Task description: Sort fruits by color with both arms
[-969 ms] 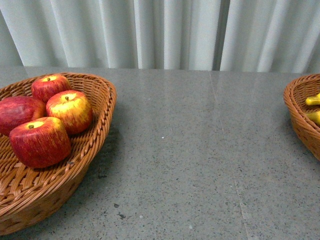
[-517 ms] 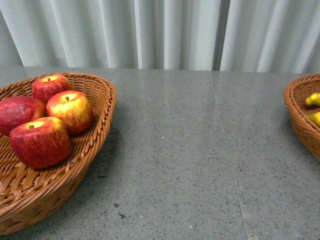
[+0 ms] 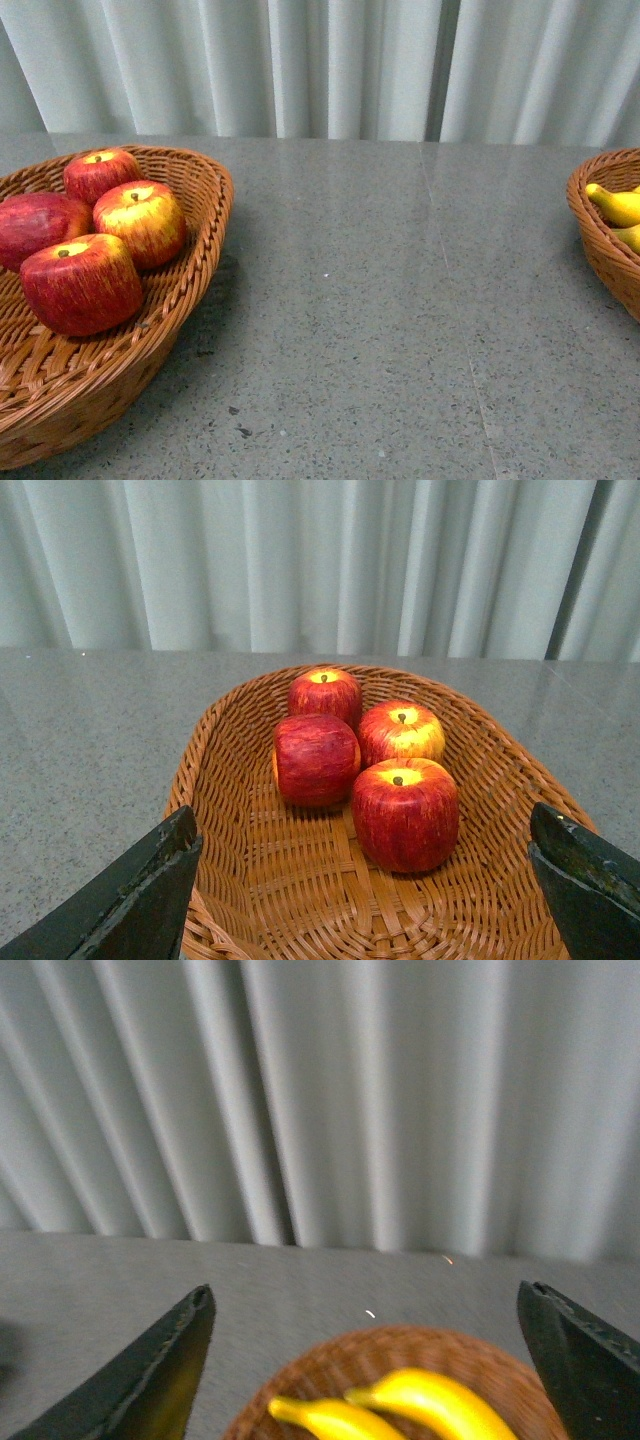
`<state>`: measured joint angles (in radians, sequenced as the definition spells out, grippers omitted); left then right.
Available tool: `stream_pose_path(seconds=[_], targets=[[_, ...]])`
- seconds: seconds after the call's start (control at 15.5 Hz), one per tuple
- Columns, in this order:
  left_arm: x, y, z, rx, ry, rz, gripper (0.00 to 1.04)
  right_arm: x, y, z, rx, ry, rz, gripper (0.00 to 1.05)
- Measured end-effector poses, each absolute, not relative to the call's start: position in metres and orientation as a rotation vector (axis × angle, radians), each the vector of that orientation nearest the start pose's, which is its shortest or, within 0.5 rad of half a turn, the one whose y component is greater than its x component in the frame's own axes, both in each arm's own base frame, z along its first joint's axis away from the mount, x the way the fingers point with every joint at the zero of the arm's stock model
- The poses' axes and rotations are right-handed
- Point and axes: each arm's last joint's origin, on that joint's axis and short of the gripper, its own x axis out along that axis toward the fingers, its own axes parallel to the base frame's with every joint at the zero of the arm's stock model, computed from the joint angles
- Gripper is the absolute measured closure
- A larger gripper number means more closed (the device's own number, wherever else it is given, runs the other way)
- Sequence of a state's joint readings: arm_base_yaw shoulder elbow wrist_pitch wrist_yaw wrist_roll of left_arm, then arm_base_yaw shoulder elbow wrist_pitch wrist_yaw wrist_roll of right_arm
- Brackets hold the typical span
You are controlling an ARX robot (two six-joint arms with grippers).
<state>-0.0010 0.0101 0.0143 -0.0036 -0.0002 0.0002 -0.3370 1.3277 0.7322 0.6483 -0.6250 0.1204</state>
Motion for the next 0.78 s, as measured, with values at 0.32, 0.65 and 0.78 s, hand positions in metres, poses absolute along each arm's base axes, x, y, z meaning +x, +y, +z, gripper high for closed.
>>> stream_pose_path(seconds=[0.32, 0.65, 0.78], targets=[[0.097, 0.0, 0.167, 0.0, -0.001, -0.001, 0.07, 0.146, -0.03, 0.17, 0.025, 0.044, -0.004, 0.8], [0.097, 0.0, 0.167, 0.0, 0.0, -0.001, 0.07, 0.129, -0.012, 0.169, 0.002, -0.006, 0.002, 1.03], [0.097, 0.0, 0.167, 0.0, -0.001, -0.001, 0.07, 0.124, 0.001, 0.17, 0.002, -0.013, 0.023, 1.03]])
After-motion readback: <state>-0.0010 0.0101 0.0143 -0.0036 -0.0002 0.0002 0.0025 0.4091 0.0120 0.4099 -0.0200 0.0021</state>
